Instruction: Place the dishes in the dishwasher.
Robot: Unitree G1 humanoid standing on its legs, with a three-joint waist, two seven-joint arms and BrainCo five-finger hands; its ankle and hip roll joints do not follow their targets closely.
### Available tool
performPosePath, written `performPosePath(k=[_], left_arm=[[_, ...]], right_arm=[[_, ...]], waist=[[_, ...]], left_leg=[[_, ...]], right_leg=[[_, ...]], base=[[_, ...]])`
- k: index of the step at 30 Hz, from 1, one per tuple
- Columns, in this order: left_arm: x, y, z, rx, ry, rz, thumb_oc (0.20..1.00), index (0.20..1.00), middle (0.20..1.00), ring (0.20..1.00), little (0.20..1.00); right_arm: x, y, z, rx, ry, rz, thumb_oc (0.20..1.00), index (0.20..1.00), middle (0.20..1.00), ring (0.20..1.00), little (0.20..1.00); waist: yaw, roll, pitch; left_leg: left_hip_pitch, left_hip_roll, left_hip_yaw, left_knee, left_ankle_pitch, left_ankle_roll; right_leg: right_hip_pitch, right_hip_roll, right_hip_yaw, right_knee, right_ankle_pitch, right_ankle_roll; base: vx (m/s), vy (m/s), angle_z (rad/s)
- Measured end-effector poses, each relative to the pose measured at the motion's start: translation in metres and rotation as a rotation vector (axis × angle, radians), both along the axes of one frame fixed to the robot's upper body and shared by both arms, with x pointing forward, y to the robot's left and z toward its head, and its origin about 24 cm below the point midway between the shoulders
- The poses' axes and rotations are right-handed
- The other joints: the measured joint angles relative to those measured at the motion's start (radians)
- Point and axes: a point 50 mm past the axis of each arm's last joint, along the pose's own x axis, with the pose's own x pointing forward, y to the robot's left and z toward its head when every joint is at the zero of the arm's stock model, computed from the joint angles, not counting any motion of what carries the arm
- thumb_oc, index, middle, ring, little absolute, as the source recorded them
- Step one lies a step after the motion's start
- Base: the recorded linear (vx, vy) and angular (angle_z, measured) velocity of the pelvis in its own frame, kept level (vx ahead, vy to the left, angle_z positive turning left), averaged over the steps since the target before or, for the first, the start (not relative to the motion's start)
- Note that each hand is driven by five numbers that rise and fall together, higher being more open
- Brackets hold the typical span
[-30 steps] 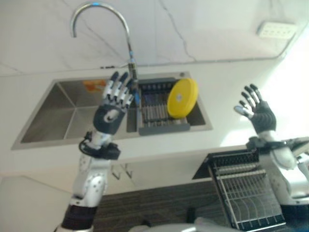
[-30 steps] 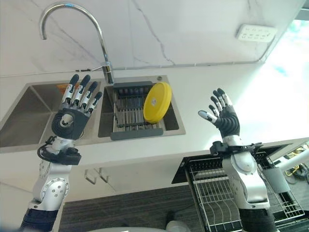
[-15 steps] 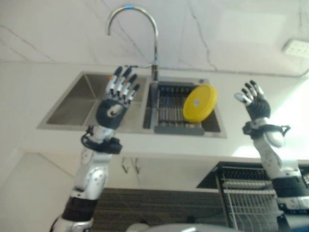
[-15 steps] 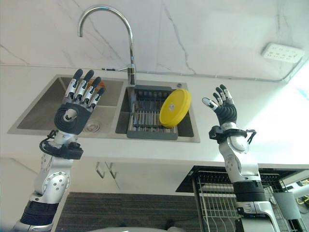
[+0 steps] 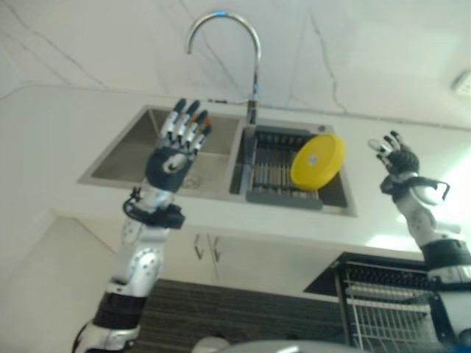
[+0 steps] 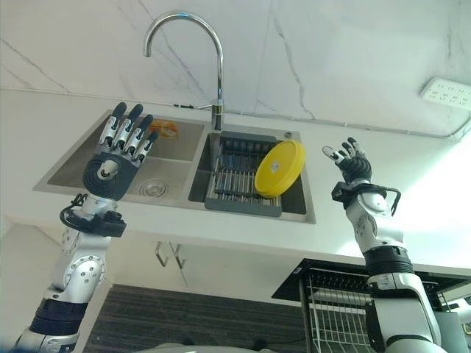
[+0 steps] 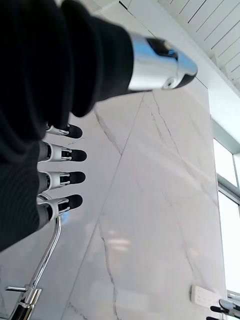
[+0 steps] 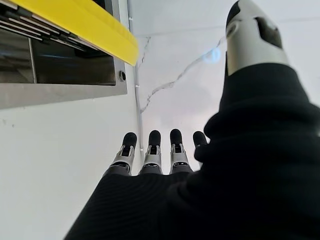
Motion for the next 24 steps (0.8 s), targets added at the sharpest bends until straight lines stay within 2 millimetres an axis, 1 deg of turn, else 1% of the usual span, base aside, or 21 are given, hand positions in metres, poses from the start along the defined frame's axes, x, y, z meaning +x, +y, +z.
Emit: performPosePath(k=[3,6,8,10,12,14,16,20,21,24], left_arm=[[0.000,0.001,0.000,0.006,0.003,0.007,1.000,1.000,1.000,1.000,1.000],[0.000,0.003,0.001,0.014,0.005,0.010,1.000,1.000,1.000,1.000,1.000],[0.001,0.004,0.002,0.020,0.007,0.016,1.000,1.000,1.000,1.000,1.000],[0.001,0.003,0.002,0.018,0.008,0.016,1.000,1.000,1.000,1.000,1.000],[0.002,0.003,0.002,0.019,0.008,0.013,1.000,1.000,1.000,1.000,1.000],[0.003,0.003,0.002,0.014,0.011,0.017,1.000,1.000,1.000,1.000,1.000],[0.004,0.002,0.005,0.008,0.002,0.015,1.000,1.000,1.000,1.000,1.000],[0.005,0.004,0.006,-0.008,0.010,0.019,1.000,1.000,1.000,1.000,1.000],[0.008,0.006,0.003,-0.008,0.027,0.029,1.000,1.000,1.000,1.000,1.000],[0.008,0.007,0.002,-0.007,0.029,0.030,1.000,1.000,1.000,1.000,1.000]], right_arm=[[0.001,-0.005,-0.001,0.000,0.029,0.001,1.000,1.000,1.000,1.000,1.000],[0.001,-0.011,-0.009,0.016,0.077,-0.008,1.000,1.000,1.000,1.000,1.000],[0.001,-0.014,-0.016,0.068,0.106,-0.003,1.000,1.000,1.000,1.000,1.000],[0.003,-0.015,-0.019,0.108,0.130,0.003,1.000,1.000,1.000,1.000,1.000],[0.006,-0.013,-0.016,0.122,0.127,0.021,1.000,1.000,1.000,1.000,1.000],[0.012,-0.008,-0.009,0.119,0.118,0.057,1.000,1.000,1.000,1.000,1.000],[0.015,-0.006,-0.008,0.132,0.135,0.078,1.000,1.000,1.000,1.000,1.000],[0.015,-0.003,-0.012,0.145,0.164,0.103,1.000,1.000,1.000,1.000,1.000],[0.015,-0.001,-0.015,0.135,0.188,0.119,1.000,1.000,1.000,1.000,1.000],[0.014,-0.003,-0.015,0.134,0.197,0.115,1.000,1.000,1.000,1.000,1.000]], waist=[[0.003,0.001,0.000],[0.006,0.002,-0.001],[0.015,0.012,-0.006],[0.021,0.023,-0.013],[0.026,0.029,-0.016],[0.030,0.034,-0.019],[0.039,0.034,-0.020],[0.051,0.034,-0.020],[0.054,0.034,-0.020],[0.058,0.034,-0.019]], left_leg=[[0.000,0.000,-0.009,0.000,0.001,-0.001],[0.000,0.001,-0.021,0.000,0.002,-0.002],[0.000,0.002,-0.022,0.000,0.003,-0.003],[0.000,0.002,-0.023,0.000,0.003,-0.003],[0.000,0.002,-0.023,0.000,0.003,-0.003],[0.000,0.003,-0.025,0.000,0.004,-0.004],[0.000,0.003,-0.030,0.000,0.005,-0.006],[-0.001,0.002,-0.032,0.000,0.005,-0.006],[-0.002,0.002,-0.034,0.000,0.005,-0.006],[-0.004,0.002,-0.048,0.000,0.006,-0.007]], right_leg=[[0.005,0.000,-0.004,0.000,-0.001,-0.002],[0.012,0.000,-0.019,0.000,-0.004,-0.005],[0.012,0.001,-0.020,0.000,-0.005,-0.006],[0.013,0.000,-0.023,0.000,-0.005,-0.006],[0.013,0.001,-0.023,0.000,-0.005,-0.006],[0.015,0.001,-0.025,0.000,-0.005,-0.007],[0.016,0.001,-0.027,0.000,-0.005,-0.007],[0.016,0.001,-0.029,0.000,-0.006,-0.007],[0.017,0.002,-0.030,0.000,-0.006,-0.007],[0.021,0.000,-0.046,0.000,-0.009,-0.005]], base=[[-0.01,-0.007,0.08],[-0.01,-0.012,0.12],[0.00,0.000,0.00],[0.00,0.000,0.00],[0.00,0.000,0.00],[0.00,-0.001,0.02],[0.01,-0.003,0.05],[0.00,-0.001,0.01],[0.01,-0.004,0.04],[0.00,-0.003,0.12]])
